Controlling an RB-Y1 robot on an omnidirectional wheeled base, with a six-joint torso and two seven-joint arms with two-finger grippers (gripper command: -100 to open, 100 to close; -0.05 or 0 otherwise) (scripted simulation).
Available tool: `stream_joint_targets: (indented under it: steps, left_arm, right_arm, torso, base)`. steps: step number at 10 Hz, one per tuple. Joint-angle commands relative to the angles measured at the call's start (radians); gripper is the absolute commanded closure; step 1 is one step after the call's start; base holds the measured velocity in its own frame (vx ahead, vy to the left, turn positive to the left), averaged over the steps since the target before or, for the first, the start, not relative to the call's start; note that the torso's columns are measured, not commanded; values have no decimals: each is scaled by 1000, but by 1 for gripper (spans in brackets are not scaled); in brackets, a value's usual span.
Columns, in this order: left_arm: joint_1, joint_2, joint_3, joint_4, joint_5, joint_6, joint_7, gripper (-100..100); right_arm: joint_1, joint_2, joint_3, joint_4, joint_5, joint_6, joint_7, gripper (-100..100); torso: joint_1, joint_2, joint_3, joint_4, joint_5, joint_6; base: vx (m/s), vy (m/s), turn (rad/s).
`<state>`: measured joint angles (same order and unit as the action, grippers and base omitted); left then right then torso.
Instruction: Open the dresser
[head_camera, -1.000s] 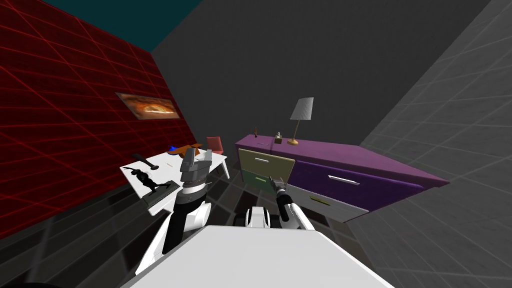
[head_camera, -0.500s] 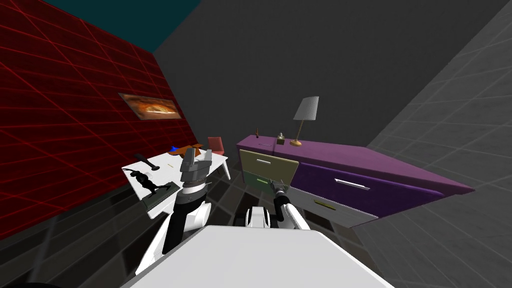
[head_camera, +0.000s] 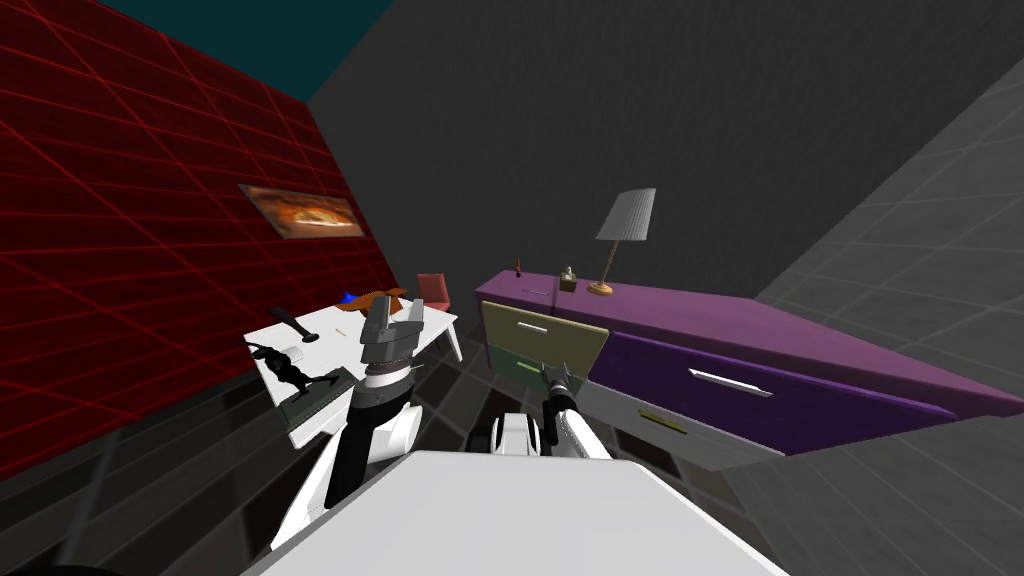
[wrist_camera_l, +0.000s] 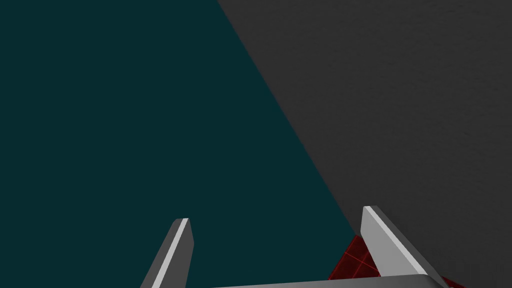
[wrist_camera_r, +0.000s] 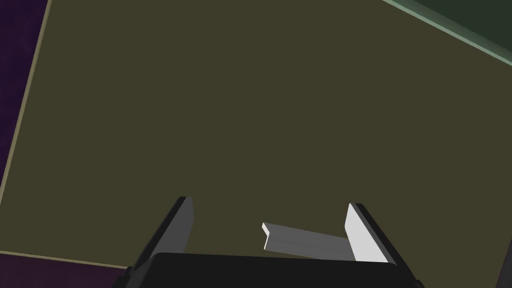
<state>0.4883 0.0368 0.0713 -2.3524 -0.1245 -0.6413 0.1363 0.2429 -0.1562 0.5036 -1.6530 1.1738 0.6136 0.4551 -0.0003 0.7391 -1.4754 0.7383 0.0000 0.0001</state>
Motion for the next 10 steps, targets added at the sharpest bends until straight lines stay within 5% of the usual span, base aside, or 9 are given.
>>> stream_joint_targets:
  steps: [1,10]
  left_arm:
    - [0,0,0,0,0,0,0,0]
    - [0,0,0,0,0,0,0,0]
  right_arm:
    - [-20,2,28,47,71,79,12,-100]
    - [-86,4,114,189,269,308,58,-100]
  torso:
    - [1,-1,-1,0,0,0]
    - [0,-1,-1,0,0,0]
  base:
    - [69,37,19]
    - [58,27,24]
